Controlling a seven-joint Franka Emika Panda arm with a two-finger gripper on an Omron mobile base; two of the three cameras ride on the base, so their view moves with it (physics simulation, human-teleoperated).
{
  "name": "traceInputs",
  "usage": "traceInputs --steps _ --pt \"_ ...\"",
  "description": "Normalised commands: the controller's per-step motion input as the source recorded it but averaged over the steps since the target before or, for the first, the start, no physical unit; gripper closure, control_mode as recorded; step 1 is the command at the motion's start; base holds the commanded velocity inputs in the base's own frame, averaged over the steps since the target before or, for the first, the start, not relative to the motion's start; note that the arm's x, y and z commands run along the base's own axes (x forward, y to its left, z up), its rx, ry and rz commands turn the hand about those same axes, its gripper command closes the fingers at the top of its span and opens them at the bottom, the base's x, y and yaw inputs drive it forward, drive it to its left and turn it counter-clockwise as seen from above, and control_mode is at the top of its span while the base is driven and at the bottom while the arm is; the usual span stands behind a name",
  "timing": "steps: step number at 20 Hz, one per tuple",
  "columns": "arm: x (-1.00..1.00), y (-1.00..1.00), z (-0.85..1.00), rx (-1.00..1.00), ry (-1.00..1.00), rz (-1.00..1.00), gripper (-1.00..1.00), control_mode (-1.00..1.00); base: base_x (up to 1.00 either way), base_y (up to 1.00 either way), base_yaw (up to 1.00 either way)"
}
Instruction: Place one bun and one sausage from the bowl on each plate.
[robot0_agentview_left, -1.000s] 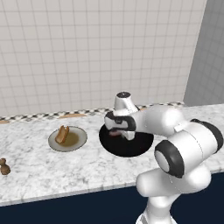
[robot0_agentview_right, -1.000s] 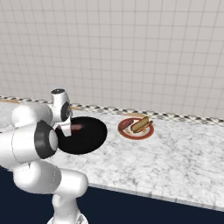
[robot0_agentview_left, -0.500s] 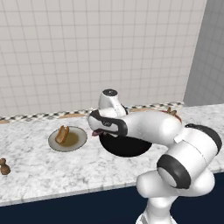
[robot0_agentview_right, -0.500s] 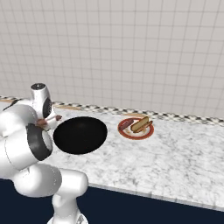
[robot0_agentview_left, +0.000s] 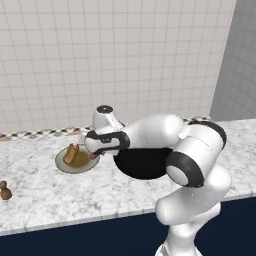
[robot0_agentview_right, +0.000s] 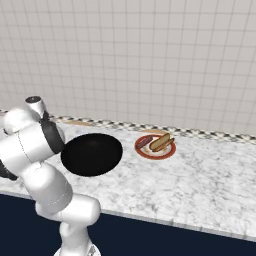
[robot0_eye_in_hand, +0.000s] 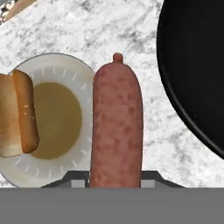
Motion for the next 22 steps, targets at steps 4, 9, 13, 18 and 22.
traceInputs --steps 4,9,13,18,22 --pt "0.62 0.64 -0.57 -0.10 0.00 0.00 1.00 -1.00 0.00 0.00 0.00" --pt "0.76 0.58 -0.41 -0.07 0.00 0.00 -1.00 -1.00 0.00 0.00 0.00" --pt "0.02 0.00 0.00 0.00 0.00 0.00 -1.00 -1.00 0.00 0.00 0.00" --pt "-0.02 -0.09 0.23 0.02 0.00 0.00 -1.00 -1.00 0.00 0.00 0.00" --pt "-0.70 -0.93 0.99 0.21 -0.03 -0.02 -1.00 -1.00 0.00 0.00 0.00"
